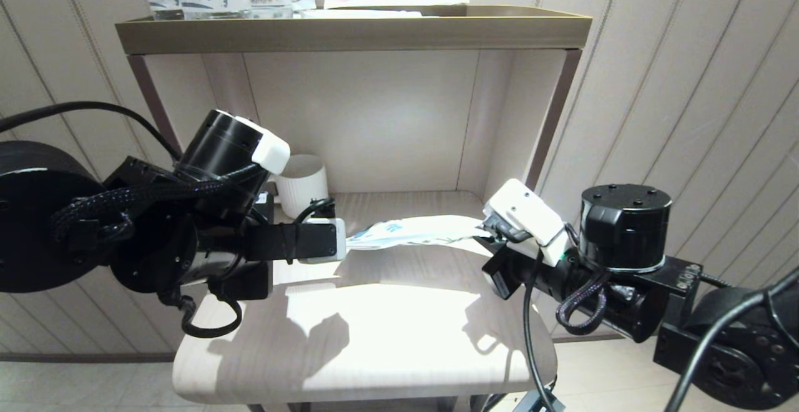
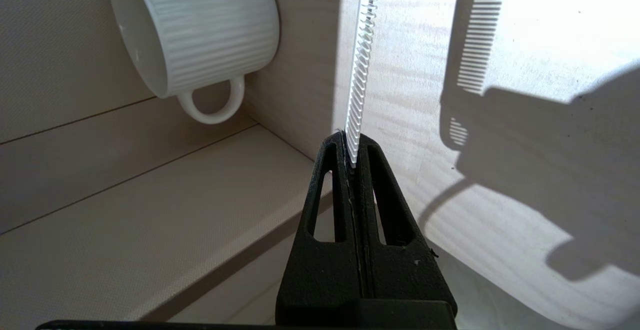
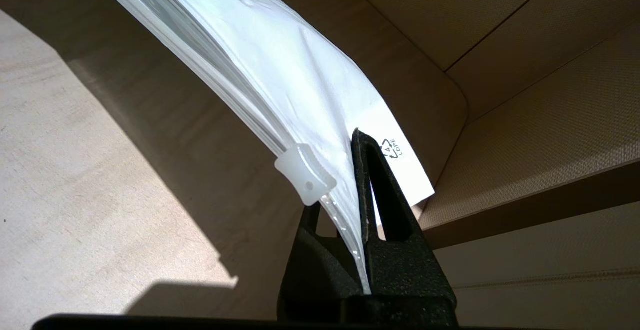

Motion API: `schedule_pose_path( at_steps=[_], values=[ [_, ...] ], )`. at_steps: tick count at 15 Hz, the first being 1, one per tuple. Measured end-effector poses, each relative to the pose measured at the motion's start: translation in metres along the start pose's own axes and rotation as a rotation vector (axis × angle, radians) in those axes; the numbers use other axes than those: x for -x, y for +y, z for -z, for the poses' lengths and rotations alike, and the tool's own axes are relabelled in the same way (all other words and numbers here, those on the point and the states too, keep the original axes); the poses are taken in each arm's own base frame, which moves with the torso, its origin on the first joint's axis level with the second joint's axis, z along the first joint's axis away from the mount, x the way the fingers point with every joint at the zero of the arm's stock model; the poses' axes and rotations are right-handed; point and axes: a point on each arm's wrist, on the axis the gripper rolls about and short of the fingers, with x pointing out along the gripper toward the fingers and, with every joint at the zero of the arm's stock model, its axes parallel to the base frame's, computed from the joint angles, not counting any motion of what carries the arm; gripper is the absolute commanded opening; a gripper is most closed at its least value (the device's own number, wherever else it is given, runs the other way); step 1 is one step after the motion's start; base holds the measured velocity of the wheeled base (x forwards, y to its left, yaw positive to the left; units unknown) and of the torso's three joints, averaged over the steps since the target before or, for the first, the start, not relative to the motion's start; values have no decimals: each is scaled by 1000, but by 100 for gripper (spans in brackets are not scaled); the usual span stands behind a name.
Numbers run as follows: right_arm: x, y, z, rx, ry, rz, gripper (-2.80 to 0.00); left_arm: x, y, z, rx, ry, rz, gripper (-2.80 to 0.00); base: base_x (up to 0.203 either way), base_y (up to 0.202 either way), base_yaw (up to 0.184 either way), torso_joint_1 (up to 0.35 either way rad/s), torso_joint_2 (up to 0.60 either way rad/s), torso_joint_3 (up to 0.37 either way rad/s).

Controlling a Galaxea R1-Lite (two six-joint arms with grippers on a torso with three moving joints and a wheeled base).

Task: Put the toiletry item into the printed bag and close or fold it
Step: Place the comb into the storage bag

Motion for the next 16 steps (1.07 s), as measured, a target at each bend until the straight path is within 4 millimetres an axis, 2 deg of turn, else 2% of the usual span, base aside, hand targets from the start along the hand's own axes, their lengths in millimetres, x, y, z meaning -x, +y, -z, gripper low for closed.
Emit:
schedule_pose_path(
  at_steps=[4,6,10,16],
  values=[
    [0,1,1,2,3,-4,-280,-7,5,-7,4,-5,-3,-280,0,0,0,0,0,0],
    [2,8,0,6,0,-27,-280,-10,11,-13,7,-16,-12,-280,0,0,0,0,0,0],
    [3,15,-1,11,-2,-50,-280,-9,14,-38,-22,-67,-24,-280,0,0,0,0,0,0],
    [3,17,0,13,2,-58,-280,-1,7,-68,-72,-140,-23,-280,0,0,0,0,0,0]
  ],
)
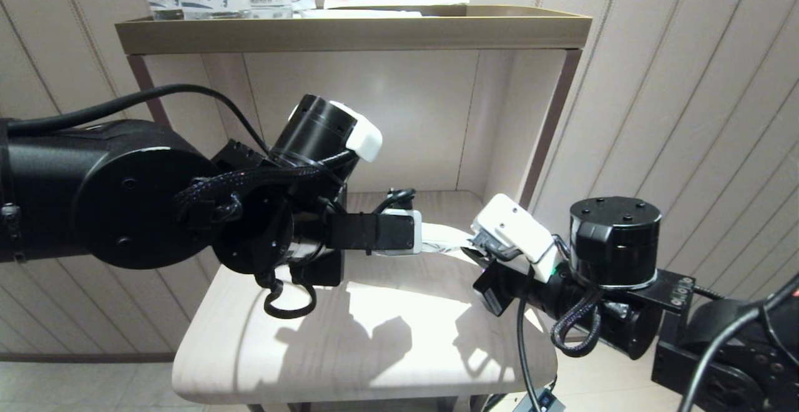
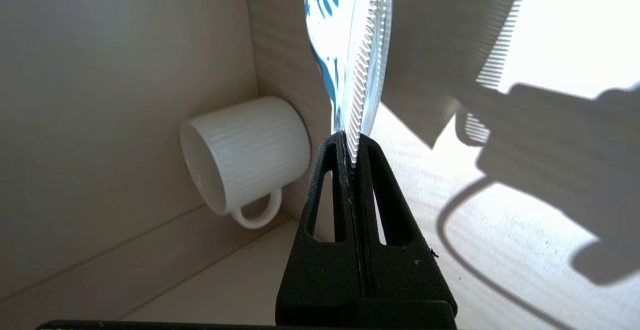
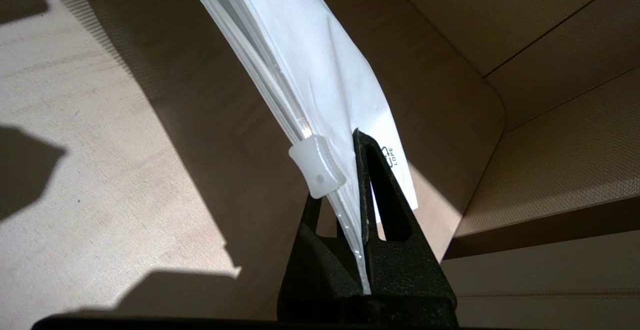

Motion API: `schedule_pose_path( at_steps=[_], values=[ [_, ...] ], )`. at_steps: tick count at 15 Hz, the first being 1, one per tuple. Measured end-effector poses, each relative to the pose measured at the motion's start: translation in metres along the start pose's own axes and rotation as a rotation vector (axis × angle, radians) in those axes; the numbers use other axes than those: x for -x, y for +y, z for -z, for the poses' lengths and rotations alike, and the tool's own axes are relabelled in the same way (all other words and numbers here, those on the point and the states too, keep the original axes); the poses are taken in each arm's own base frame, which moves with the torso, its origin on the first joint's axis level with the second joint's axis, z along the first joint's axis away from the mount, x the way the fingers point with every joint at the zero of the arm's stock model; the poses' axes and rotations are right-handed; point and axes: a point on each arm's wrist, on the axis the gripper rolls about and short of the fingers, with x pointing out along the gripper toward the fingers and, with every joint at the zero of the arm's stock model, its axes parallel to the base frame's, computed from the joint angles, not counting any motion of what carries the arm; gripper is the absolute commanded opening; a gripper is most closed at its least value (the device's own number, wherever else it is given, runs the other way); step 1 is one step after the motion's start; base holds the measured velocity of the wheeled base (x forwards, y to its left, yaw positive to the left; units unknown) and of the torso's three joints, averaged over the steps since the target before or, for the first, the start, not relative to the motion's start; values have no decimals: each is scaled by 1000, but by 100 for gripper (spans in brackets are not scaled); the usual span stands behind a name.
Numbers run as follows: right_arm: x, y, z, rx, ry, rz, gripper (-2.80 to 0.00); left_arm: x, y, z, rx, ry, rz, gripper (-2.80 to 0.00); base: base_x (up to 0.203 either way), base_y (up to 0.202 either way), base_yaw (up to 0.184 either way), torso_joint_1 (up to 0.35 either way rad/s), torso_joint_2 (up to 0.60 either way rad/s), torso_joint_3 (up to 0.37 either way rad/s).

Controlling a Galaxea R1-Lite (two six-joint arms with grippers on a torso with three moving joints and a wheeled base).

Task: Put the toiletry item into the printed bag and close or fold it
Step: Place the comb into the storage bag

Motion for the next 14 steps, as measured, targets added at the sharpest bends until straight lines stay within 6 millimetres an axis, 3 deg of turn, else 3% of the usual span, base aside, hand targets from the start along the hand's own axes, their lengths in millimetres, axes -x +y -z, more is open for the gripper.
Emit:
schedule_pose_path(
  at_steps=[7,14],
  values=[
    [-2,2,3,2,11,-8,-280,-4,-4,-32,-39,-60,1,-280,0,0,0,0,0,0],
    [-3,3,3,2,12,-12,-280,-18,-10,-41,-55,-39,11,-280,0,0,0,0,0,0]
  ],
)
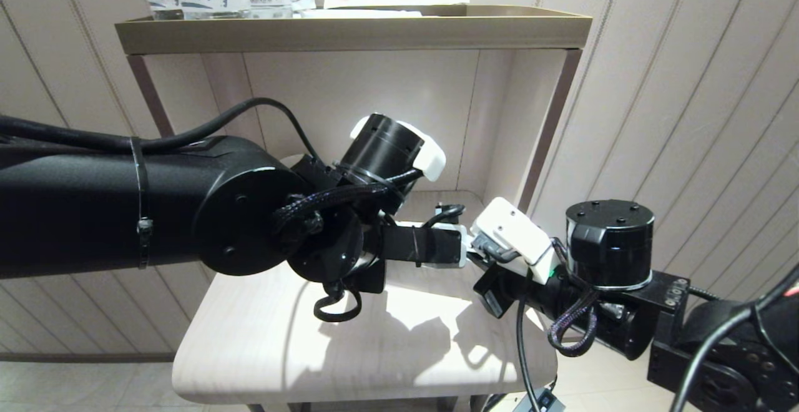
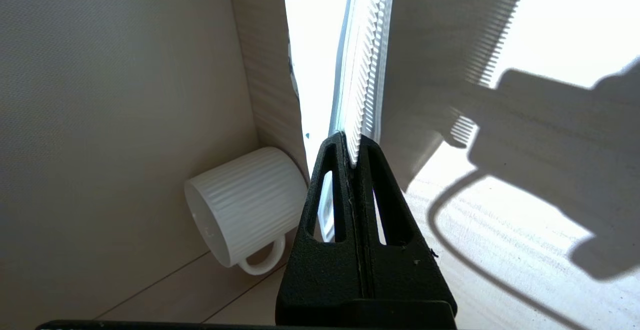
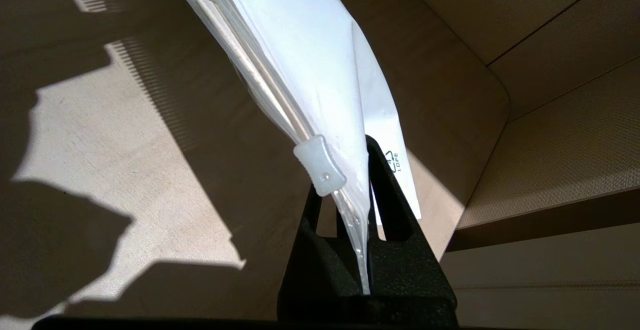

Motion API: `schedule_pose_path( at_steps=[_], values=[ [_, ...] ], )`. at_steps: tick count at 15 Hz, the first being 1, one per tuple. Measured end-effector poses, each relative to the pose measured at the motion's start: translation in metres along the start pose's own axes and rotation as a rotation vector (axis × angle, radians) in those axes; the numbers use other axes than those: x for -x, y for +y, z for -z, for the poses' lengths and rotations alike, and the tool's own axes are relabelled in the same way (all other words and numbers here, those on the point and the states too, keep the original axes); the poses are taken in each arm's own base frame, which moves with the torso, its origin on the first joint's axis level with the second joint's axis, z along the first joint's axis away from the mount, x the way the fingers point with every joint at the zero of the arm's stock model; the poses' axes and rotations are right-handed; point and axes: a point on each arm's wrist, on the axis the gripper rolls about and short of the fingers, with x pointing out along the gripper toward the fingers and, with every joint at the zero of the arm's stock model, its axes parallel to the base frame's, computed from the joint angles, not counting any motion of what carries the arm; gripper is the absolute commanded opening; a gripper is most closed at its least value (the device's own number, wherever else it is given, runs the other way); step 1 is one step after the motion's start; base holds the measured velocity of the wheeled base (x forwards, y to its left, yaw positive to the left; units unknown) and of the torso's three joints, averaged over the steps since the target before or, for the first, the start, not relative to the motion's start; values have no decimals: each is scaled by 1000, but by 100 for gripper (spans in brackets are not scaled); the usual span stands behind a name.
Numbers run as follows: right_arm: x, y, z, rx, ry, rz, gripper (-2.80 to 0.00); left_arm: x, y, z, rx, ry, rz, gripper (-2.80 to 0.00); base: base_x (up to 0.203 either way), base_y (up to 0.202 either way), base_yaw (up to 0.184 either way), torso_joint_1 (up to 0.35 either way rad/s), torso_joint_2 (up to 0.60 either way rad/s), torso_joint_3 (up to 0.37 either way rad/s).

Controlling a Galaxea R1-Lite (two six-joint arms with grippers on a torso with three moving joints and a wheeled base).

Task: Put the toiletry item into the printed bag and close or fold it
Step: Place the comb into the storage bag

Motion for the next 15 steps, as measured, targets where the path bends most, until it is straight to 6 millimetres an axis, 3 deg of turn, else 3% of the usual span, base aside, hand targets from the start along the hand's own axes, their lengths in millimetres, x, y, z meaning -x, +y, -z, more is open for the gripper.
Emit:
schedule_pose_path(
  at_steps=[10,11,15],
  values=[
    [1,2,-2,2,-7,-7,-280,-1,0,4,-8,70,-22,-280,0,0,0,0,0,0],
    [1,2,-2,2,-7,-7,-280,-2,1,3,-7,69,-24,0,0,0,0,0,0,0],
    [1,2,-2,2,-8,-10,-280,-3,1,3,-6,68,-25,0,0,0,0,0,0,0]
  ],
)
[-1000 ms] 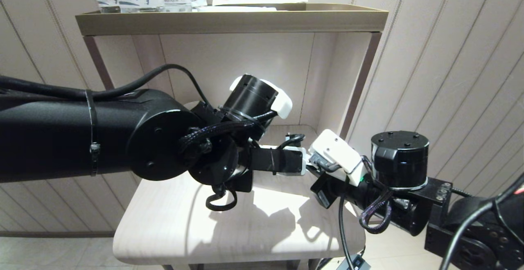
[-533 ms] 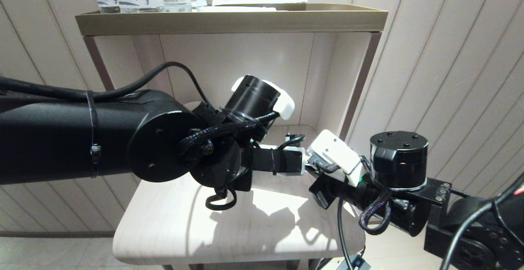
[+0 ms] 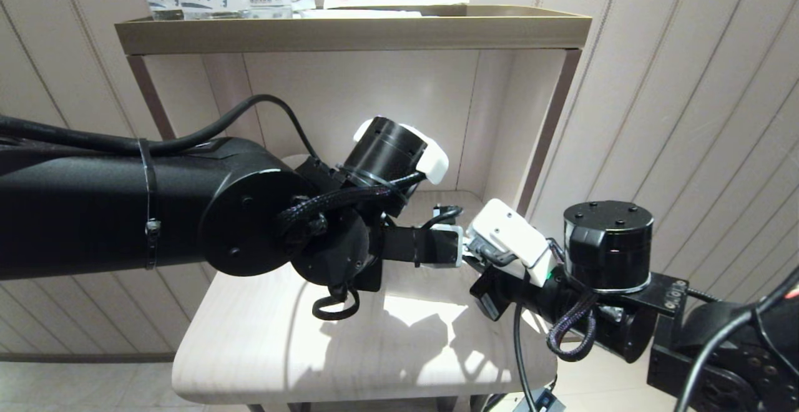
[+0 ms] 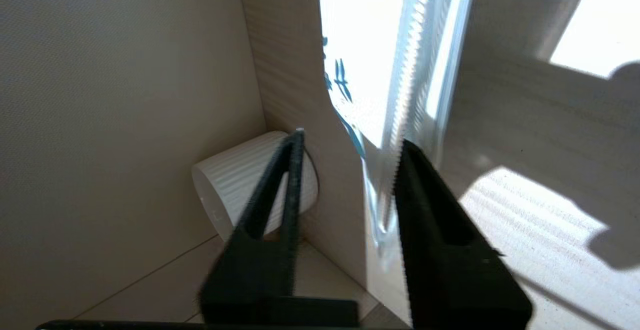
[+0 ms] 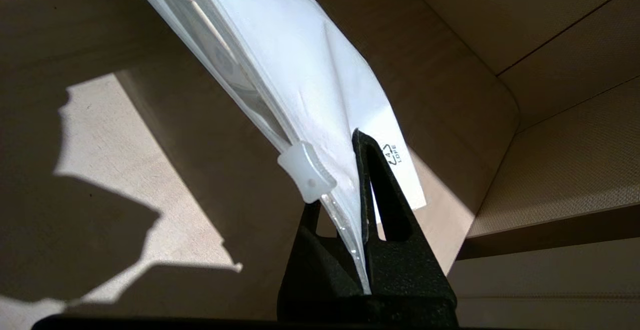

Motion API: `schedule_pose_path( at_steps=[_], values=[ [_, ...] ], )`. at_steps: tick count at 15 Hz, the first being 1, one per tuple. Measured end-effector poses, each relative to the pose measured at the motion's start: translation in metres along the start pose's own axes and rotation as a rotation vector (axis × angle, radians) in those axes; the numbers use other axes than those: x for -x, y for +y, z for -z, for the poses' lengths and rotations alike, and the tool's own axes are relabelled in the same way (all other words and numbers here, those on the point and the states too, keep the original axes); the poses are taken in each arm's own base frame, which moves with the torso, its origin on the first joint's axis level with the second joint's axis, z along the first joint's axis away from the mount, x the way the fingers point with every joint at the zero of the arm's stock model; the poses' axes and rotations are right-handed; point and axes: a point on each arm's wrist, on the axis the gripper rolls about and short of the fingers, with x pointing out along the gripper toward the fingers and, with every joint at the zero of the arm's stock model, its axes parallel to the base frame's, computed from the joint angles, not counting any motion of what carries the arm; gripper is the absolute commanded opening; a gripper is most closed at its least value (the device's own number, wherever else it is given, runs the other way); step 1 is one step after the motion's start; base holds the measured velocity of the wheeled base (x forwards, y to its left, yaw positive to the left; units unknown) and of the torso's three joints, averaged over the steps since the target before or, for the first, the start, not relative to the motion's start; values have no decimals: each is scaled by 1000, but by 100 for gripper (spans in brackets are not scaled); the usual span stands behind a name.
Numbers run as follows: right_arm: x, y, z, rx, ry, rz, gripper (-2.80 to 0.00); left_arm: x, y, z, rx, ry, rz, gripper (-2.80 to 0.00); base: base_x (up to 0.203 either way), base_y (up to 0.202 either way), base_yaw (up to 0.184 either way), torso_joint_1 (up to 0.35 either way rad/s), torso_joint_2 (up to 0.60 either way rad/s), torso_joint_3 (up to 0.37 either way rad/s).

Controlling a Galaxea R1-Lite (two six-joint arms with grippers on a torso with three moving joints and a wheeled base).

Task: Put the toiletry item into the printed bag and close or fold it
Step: Place the comb into the storage bag

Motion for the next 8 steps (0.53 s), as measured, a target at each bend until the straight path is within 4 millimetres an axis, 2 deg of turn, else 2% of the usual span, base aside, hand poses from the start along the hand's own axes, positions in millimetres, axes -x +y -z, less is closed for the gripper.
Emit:
schedule_pose_path(
  at_steps=[8],
  values=[
    [0,1,0,1,2,-4,-280,6,5,2,13,-7,-18,0,0,0,0,0,0,0]
  ],
)
